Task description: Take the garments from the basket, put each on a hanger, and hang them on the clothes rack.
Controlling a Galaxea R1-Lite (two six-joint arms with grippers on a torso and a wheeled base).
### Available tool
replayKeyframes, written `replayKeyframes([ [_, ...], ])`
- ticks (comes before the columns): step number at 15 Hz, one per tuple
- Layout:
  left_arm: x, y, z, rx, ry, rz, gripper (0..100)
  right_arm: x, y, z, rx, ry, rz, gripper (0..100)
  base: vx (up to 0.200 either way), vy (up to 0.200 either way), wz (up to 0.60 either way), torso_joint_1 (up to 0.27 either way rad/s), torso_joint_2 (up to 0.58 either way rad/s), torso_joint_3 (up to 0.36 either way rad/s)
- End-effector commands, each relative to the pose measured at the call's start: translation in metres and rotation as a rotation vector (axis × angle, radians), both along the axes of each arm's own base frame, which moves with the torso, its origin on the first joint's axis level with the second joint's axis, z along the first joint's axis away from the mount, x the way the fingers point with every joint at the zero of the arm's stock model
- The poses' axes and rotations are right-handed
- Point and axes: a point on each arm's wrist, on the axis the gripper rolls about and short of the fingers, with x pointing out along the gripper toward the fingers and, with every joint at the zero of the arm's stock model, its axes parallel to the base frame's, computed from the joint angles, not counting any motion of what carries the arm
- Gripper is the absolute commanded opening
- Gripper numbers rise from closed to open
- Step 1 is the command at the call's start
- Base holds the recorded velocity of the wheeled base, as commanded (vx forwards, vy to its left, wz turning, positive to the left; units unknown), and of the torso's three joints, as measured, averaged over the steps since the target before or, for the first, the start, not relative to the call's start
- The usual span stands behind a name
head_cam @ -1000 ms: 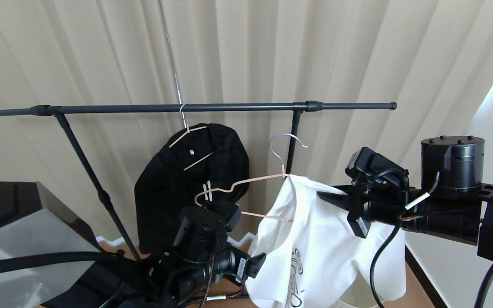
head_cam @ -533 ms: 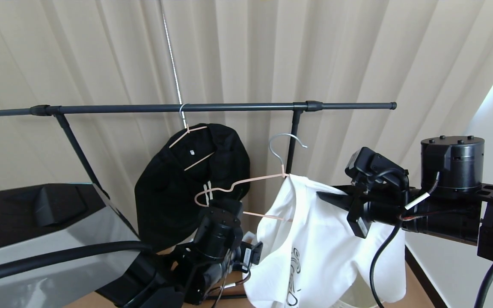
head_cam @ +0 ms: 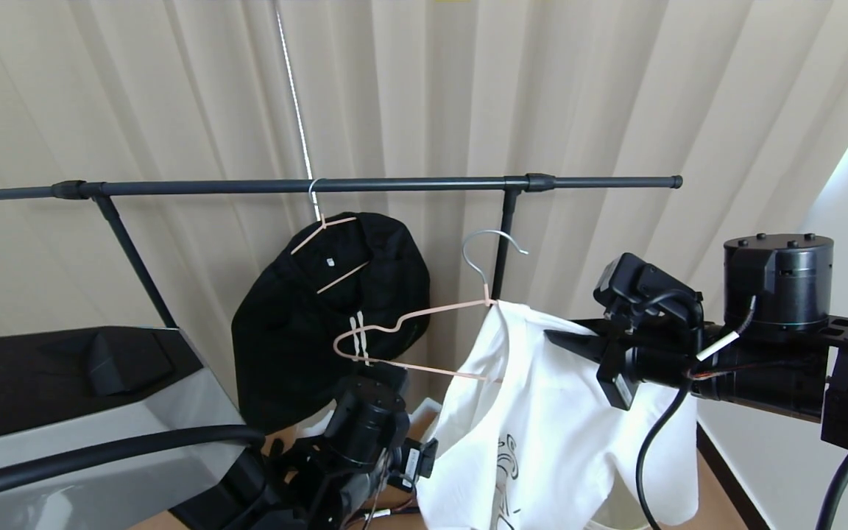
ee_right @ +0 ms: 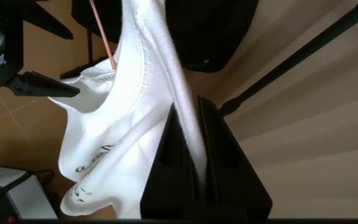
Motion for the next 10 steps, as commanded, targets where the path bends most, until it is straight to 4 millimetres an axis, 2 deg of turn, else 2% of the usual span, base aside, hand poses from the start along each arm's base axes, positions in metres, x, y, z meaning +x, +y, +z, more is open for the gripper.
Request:
replayKeyframes([
  [1,-0.002,0.002,-0.002,0.001,-0.006,0.004,0,0.000,0.000,0.000,-0.001,0.001,0.000,0,0.000,0.000,0.00,0.000,0.00,0.000],
  [7,-0.001,0.004,0.003,-0.015,-0.055,0.035,0,0.000,0.000,-0.001,-0.001,0.003,-0.002,0,0.000,0.000,0.00,0.000,0.00,0.000],
  [10,0.006,0.013,0.011,-0.037,-0.090,0.077,0,0.002,0.001,-0.004,-0.006,0.012,-0.001,0,0.000,0.000,0.00,0.000,0.00,0.000],
])
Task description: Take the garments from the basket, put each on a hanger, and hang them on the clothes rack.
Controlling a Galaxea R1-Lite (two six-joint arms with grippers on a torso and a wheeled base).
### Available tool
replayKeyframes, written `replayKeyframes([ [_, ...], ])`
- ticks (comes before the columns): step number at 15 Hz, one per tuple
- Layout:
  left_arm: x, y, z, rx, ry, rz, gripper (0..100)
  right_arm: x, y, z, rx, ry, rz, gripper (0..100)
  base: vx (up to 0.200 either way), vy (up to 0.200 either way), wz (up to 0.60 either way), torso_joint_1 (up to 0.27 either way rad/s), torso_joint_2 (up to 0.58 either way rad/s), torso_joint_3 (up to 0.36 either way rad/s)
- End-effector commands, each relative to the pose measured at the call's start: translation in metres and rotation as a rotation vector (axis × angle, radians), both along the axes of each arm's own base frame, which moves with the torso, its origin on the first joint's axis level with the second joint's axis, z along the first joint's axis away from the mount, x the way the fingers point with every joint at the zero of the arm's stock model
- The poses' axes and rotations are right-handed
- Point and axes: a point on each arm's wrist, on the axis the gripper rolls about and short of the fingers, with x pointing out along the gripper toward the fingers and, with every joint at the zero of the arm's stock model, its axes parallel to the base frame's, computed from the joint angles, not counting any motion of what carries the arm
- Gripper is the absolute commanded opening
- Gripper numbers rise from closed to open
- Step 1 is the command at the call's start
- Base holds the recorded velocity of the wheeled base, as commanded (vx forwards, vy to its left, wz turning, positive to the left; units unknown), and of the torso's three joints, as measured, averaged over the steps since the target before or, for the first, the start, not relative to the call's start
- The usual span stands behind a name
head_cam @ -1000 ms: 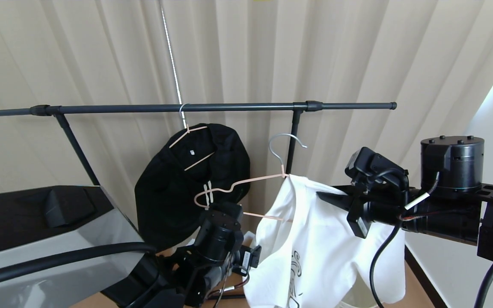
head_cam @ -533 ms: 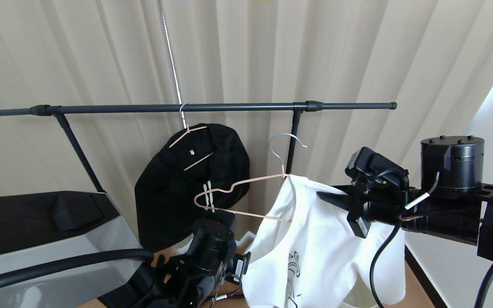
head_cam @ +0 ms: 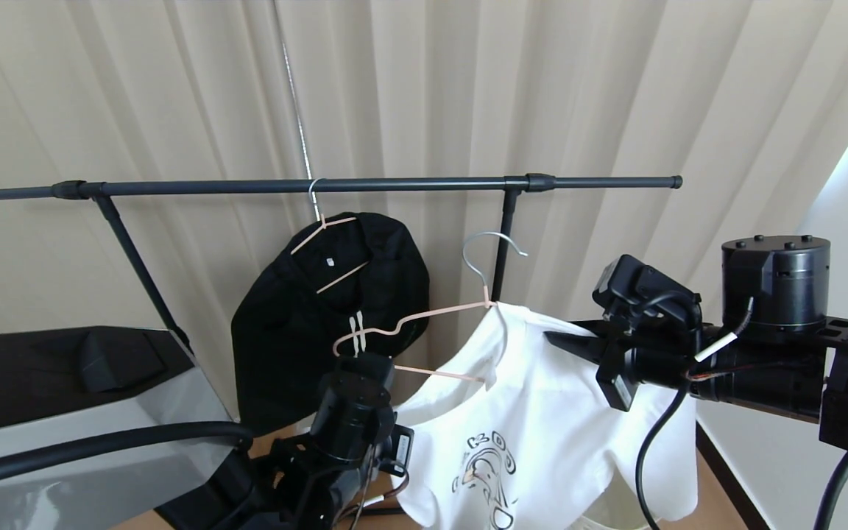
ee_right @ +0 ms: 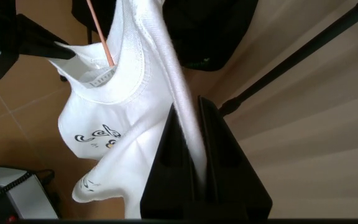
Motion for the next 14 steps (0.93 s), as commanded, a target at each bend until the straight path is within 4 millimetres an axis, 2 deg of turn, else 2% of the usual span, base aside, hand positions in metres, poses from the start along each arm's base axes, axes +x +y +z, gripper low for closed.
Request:
replayKeyframes([
  [1,0.003,0.005,0.007,-0.014,-0.016,0.019,0,0.002,0.001,-0.002,-0.003,0.006,0.001,0,0.000,0.000,0.00,0.000,0.00,0.000],
  [14,0.031,0.048,0.043,-0.036,-0.123,0.144,0,0.002,0.000,-0.002,-0.001,0.005,-0.002,0,0.000,0.000,0.00,0.000,0.00,0.000],
])
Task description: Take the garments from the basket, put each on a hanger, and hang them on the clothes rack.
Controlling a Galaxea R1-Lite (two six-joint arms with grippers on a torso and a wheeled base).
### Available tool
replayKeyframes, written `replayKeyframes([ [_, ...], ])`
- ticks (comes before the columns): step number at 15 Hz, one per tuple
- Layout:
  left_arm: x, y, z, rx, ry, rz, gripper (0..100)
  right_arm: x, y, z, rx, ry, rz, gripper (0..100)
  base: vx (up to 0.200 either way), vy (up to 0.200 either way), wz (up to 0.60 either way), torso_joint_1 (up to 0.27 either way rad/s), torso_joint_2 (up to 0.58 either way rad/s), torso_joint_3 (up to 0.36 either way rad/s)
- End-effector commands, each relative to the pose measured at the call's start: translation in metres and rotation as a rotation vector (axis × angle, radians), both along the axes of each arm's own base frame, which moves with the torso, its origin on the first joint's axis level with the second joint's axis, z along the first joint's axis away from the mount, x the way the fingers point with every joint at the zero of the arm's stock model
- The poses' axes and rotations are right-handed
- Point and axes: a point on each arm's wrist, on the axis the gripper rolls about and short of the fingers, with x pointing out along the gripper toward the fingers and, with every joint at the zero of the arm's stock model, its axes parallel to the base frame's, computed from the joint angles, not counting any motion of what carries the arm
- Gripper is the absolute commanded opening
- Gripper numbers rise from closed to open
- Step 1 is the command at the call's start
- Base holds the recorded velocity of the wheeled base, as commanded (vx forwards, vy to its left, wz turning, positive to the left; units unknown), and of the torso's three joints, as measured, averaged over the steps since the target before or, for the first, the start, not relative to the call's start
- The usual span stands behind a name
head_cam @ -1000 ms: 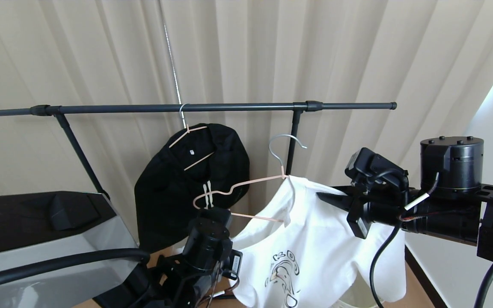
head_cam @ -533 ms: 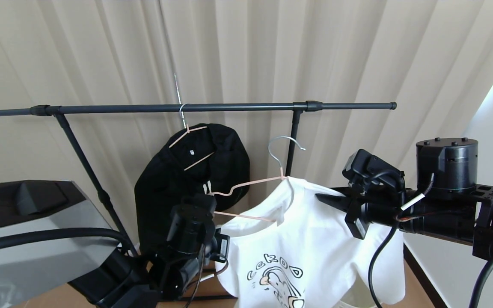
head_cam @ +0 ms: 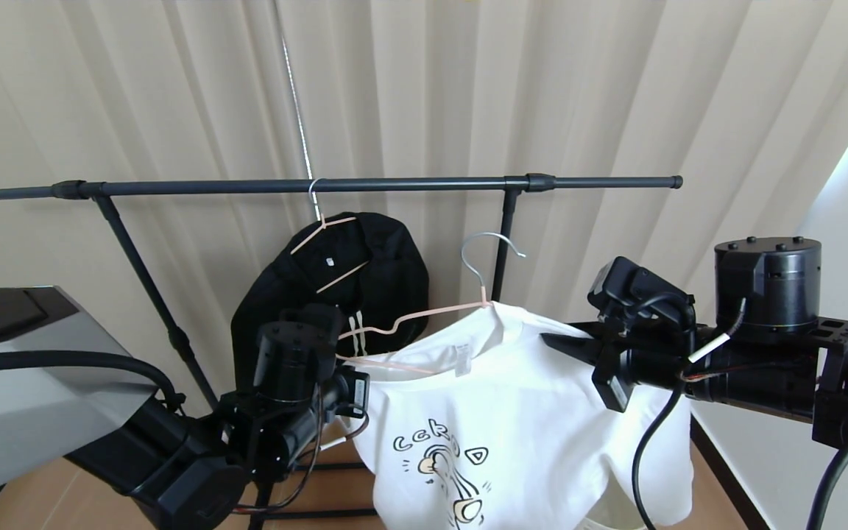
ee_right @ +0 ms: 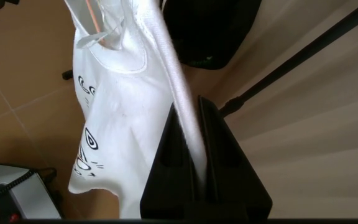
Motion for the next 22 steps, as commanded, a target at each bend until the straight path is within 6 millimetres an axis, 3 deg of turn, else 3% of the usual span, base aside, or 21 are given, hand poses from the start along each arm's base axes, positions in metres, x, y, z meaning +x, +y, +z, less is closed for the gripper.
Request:
replayKeyframes([
  [1,0.003,0.008,0.010,-0.010,-0.027,0.023,0,-0.001,-0.001,0.001,0.001,-0.003,-0.001,0,0.000,0.000,0.00,0.000,0.00,0.000],
  [15,0.017,0.041,0.020,-0.007,-0.055,0.102,0,-0.001,-0.002,0.002,0.003,-0.007,-0.003,0,0.000,0.000,0.00,0.000,0.00,0.000],
  [17,0.014,0.039,0.030,-0.018,-0.081,0.087,0,0.000,-0.001,0.001,0.004,0.000,-0.005,0,0.000,0.000,0.00,0.000,0.00,0.000],
  [22,-0.013,-0.004,0.064,0.040,-0.204,-0.102,0,0.001,-0.001,0.000,0.004,0.002,-0.008,0,0.000,0.000,0.00,0.000,0.00,0.000],
])
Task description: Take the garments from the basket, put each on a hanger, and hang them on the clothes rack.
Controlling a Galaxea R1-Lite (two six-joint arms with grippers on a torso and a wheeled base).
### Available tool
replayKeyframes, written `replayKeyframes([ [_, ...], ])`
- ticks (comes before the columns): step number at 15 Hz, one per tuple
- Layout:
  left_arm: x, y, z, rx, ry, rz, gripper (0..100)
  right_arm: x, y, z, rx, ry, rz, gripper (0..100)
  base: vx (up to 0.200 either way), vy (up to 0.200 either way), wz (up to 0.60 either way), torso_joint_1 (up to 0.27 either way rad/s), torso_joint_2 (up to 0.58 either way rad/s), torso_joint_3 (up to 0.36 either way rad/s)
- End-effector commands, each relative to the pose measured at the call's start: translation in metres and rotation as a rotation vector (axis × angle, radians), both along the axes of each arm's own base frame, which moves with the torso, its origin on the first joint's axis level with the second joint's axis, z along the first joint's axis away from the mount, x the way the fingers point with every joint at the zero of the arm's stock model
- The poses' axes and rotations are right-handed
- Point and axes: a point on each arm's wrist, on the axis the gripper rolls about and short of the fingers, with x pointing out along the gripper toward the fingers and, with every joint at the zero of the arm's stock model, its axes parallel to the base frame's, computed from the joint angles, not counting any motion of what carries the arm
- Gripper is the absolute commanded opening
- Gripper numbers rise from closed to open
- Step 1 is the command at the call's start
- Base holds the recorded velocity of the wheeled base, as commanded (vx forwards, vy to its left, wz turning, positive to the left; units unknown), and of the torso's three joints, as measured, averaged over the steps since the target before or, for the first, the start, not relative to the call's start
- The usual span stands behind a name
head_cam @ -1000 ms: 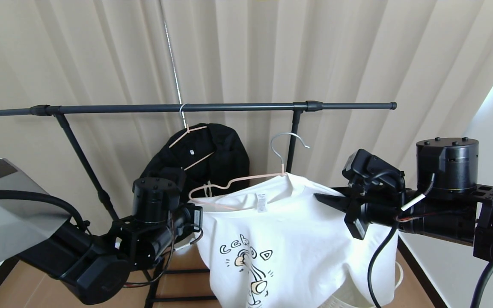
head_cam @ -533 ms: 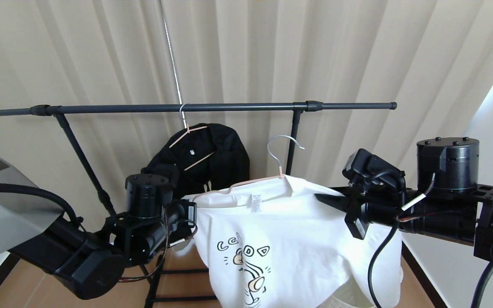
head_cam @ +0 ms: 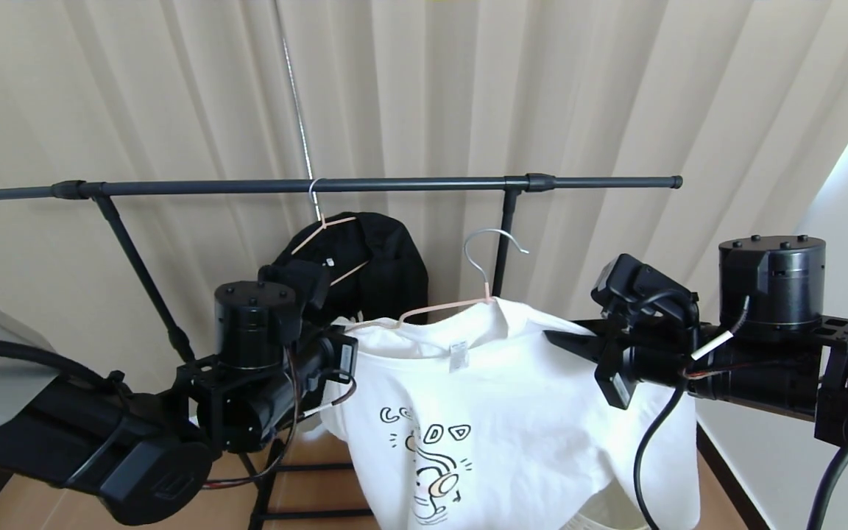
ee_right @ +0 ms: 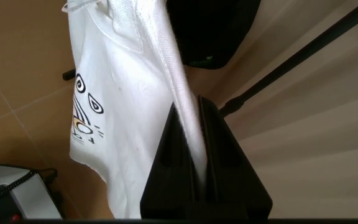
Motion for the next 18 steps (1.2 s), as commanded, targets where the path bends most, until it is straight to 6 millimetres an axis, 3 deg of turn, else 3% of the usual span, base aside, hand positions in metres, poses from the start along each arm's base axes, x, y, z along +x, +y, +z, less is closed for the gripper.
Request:
replayKeyframes([
  [1,-0.014,-0.013,0.017,-0.004,-0.054,-0.064,0,0.001,0.000,0.000,0.002,0.003,0.000,0,0.000,0.000,0.00,0.000,0.00,0.000],
  [7,-0.035,-0.034,0.033,0.019,-0.092,-0.142,0,0.008,0.001,-0.003,0.024,-0.026,-0.016,0,0.000,0.000,0.00,0.000,0.00,0.000],
  [11,-0.036,-0.046,0.045,0.023,-0.105,-0.134,0,0.009,0.001,-0.007,0.017,-0.018,-0.035,0,0.000,0.000,0.00,0.000,0.00,0.000],
  [16,-0.030,-0.043,0.054,0.031,-0.115,-0.065,0,0.007,-0.001,-0.010,0.008,-0.068,-0.097,0,0.000,0.000,0.00,0.000,0.00,0.000],
  [18,-0.037,-0.048,0.065,0.027,-0.119,-0.089,0,0.008,0.007,-0.018,-0.013,-0.084,-0.138,0,0.000,0.000,0.00,0.000,0.00,0.000],
])
